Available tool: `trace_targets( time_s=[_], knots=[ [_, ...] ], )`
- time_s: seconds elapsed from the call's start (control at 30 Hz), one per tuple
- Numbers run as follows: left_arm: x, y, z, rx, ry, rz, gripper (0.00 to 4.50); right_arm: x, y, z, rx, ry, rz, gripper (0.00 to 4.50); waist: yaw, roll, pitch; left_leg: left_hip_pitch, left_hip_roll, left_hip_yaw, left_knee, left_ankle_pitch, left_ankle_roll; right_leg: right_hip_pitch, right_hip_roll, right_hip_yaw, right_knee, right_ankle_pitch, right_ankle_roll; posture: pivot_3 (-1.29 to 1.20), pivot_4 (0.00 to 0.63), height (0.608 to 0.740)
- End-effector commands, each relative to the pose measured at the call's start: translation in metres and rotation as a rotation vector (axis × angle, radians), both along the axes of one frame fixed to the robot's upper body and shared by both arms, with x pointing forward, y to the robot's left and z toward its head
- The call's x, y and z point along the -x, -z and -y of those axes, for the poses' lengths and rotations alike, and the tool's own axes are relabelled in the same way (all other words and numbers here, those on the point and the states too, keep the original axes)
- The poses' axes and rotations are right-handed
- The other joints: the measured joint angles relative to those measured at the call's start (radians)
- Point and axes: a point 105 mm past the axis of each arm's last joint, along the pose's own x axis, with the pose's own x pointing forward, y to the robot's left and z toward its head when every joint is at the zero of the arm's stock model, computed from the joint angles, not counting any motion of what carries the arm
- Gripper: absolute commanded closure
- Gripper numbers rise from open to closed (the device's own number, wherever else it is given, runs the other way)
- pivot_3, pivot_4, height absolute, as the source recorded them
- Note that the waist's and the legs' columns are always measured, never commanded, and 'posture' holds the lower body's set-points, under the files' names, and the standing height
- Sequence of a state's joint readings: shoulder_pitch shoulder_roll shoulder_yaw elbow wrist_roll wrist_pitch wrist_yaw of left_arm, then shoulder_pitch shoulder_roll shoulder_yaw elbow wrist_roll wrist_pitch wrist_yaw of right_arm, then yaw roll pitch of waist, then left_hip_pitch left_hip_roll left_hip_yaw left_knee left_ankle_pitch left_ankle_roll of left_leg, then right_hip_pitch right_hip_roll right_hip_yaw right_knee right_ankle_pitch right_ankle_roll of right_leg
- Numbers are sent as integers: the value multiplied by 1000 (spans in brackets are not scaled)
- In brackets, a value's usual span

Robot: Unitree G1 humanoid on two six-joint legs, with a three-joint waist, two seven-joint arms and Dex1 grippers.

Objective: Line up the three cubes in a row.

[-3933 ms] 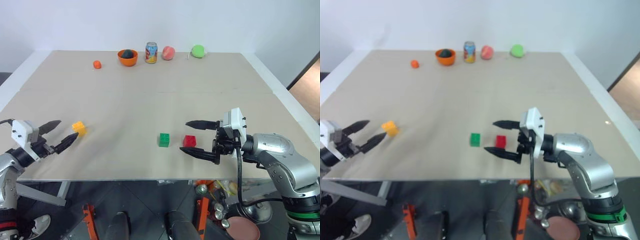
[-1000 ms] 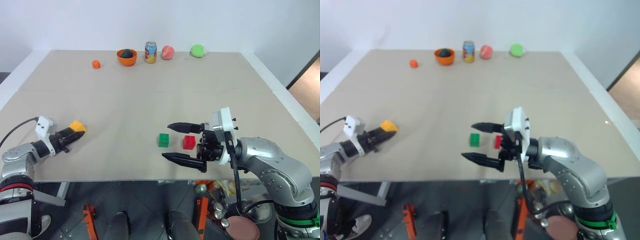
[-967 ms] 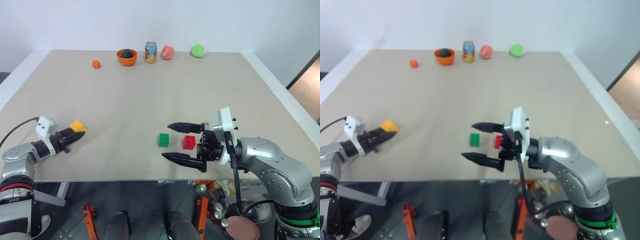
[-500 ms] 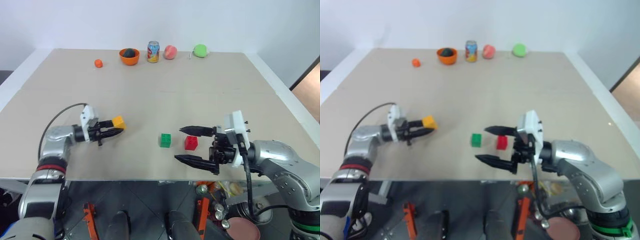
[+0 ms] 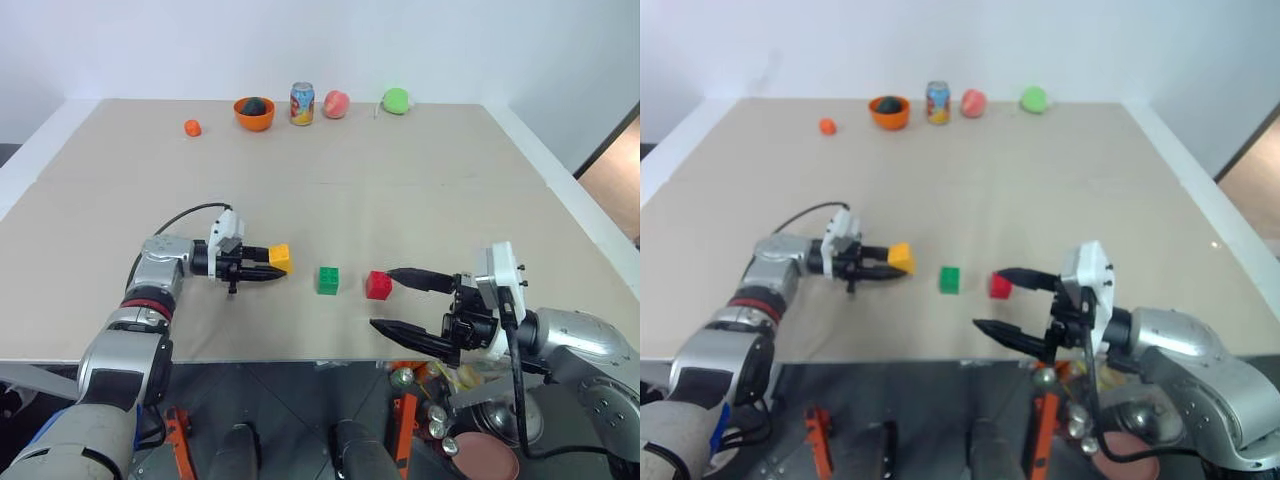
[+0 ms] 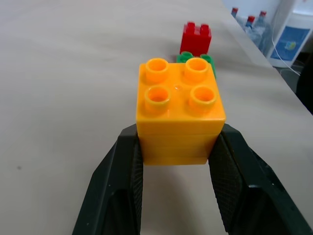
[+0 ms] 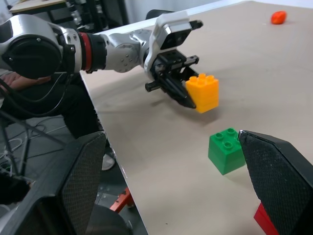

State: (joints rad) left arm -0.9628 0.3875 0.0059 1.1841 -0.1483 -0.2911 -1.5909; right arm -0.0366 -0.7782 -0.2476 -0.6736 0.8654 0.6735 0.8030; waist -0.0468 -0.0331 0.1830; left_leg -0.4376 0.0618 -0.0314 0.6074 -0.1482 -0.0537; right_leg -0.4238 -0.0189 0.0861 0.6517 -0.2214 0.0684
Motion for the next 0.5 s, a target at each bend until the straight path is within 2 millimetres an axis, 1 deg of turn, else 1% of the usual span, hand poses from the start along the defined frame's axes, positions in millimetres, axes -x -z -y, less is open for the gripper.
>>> trace_targets(
  time_s=[0.03,0.27,0.4,0.5],
  knots=[
    [-2,-7,0,-39,26,33,3186,9,-10,-2,-3,-2,47,0,1,0,0,0,0,0,0,0,0,0,0,0,0,0,0,0,150,740],
    [1,2,-6,-103,38,35,3186,13,-7,1,8,16,34,0,1,0,0,0,0,-1,0,0,0,0,0,0,0,0,0,0,150,740],
    [2,5,-11,-134,35,39,3186,10,-7,10,25,43,31,0,1,0,0,0,0,-1,0,0,0,0,0,0,0,0,0,0,150,740],
    [2,5,-11,-139,37,44,3186,5,-6,21,36,81,25,0,1,0,0,0,0,-1,0,0,0,1,0,0,0,0,0,0,150,740]
  ],
)
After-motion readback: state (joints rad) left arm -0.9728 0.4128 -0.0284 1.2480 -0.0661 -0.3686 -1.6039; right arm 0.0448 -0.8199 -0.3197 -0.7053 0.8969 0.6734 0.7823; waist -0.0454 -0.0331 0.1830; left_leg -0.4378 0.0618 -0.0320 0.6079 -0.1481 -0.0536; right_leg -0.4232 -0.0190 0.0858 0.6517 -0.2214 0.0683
